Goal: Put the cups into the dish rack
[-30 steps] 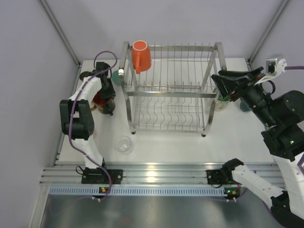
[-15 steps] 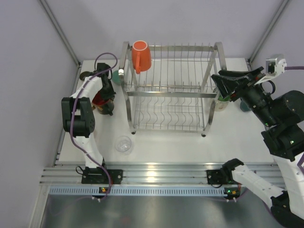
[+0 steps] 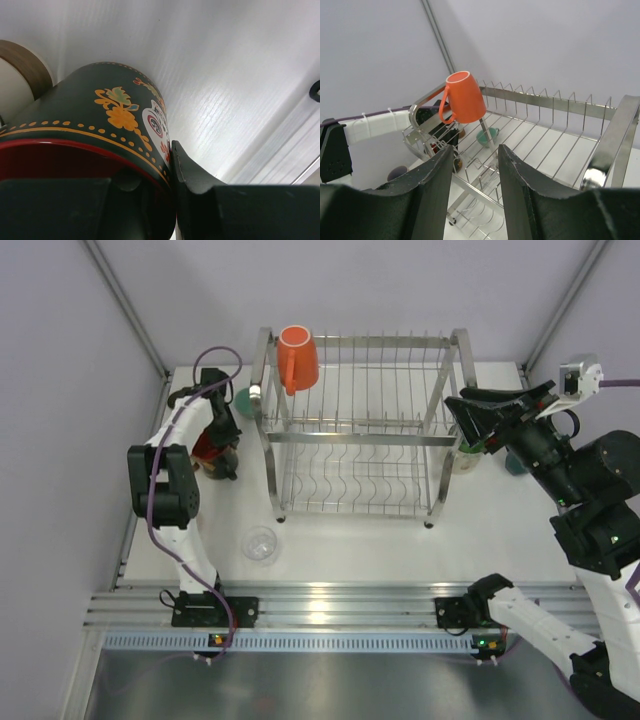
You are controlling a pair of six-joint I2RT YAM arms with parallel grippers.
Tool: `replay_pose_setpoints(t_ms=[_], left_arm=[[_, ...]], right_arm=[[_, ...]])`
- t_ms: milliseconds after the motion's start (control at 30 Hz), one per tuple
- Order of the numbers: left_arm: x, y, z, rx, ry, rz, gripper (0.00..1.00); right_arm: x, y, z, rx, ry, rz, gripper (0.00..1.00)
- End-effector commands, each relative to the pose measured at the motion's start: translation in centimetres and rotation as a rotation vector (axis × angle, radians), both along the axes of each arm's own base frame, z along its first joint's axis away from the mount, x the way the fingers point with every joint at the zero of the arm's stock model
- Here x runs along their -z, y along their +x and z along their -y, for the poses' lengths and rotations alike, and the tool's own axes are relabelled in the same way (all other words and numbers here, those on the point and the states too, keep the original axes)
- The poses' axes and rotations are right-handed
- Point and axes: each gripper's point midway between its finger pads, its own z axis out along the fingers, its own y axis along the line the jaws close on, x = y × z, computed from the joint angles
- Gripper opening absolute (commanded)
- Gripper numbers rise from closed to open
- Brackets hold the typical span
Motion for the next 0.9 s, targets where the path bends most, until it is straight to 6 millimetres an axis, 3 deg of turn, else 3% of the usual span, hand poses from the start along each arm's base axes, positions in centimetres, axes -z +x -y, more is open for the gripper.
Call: replay_pose_setpoints(t_ms=[0, 400, 533, 800, 867], left_arm=[[-7.9, 2.2, -1.0, -0.042, 0.028, 0.211, 0.0], [-12.4, 2.5, -0.9, -0.061, 0.006, 0.322, 0.0], [-15.4, 2.7, -2.2, -0.105, 0.001, 0.398, 0.0], [-24.7, 1.7, -3.7, -0.172, 0.037, 0.624, 0.0], [-26.1, 1.4, -3.8, -0.166, 0.043, 0.658, 0.0]], right_arm=[[-1.2, -0.3, 0.4, 0.009, 0.013, 0.04, 0.42], [-0.8, -0.2, 0.4, 0.011, 0.006, 0.028, 0.42], [-1.1, -0.4, 0.3, 0.005, 0.009, 0.033, 0.42], [-1.6, -0.6, 0.0, -0.016, 0.019, 0.03, 0.42], [-1.4, -0.3, -0.3, -0.028, 0.018, 0.017, 0.42]])
